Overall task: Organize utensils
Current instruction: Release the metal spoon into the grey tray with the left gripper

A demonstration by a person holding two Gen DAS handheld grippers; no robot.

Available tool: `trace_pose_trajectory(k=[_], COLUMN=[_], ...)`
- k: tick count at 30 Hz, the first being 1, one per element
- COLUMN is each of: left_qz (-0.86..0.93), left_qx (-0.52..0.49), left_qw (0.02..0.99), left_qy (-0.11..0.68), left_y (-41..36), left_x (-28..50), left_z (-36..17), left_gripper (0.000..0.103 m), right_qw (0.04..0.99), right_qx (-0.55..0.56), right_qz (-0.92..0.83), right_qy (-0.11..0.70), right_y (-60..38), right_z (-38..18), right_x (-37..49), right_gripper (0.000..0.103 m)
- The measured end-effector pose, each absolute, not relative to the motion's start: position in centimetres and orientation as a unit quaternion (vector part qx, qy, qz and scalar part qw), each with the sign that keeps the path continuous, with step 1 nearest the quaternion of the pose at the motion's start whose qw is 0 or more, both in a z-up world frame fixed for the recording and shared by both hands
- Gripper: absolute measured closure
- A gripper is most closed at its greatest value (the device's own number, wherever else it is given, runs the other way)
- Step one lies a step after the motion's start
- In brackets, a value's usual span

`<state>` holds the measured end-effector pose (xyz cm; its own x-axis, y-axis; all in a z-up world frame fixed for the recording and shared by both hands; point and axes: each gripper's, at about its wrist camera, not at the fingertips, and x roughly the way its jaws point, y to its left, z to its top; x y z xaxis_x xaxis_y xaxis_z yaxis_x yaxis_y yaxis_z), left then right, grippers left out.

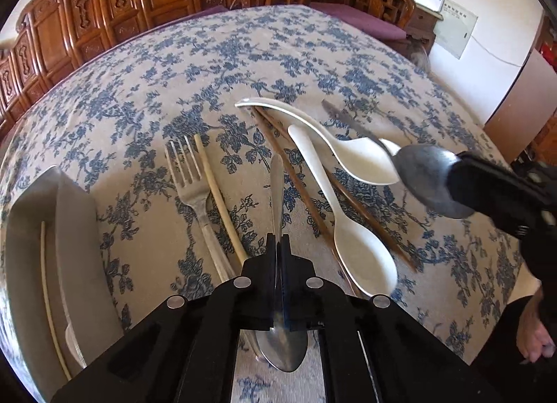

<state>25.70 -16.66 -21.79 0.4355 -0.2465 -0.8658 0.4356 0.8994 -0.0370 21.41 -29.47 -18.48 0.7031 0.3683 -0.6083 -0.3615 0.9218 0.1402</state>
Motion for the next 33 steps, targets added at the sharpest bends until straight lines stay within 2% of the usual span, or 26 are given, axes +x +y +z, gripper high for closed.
trace_pose_trajectory(k=[20,33], left_qz=[-0.173,-0.116], left_qx=[0.05,-0.001], left_qw=[0.883,0.894], left_qy=[0.434,0.433], left_y=[-7.9,0.1], left_x=[23.6,24.1], left_z=[-15.5,-15.8], left_gripper=[0.102,0.101], right_qw=[0.923,0.923], right_qx=[-0.038,-0.059], right_qz=[0.235,0.244], right_qy=[0.303,0.29], right_y=[-24.3,-22.1], right_z=[-16.7,-15.9], right_x=[20.2,19.7], right_gripper=[0.101,0.101])
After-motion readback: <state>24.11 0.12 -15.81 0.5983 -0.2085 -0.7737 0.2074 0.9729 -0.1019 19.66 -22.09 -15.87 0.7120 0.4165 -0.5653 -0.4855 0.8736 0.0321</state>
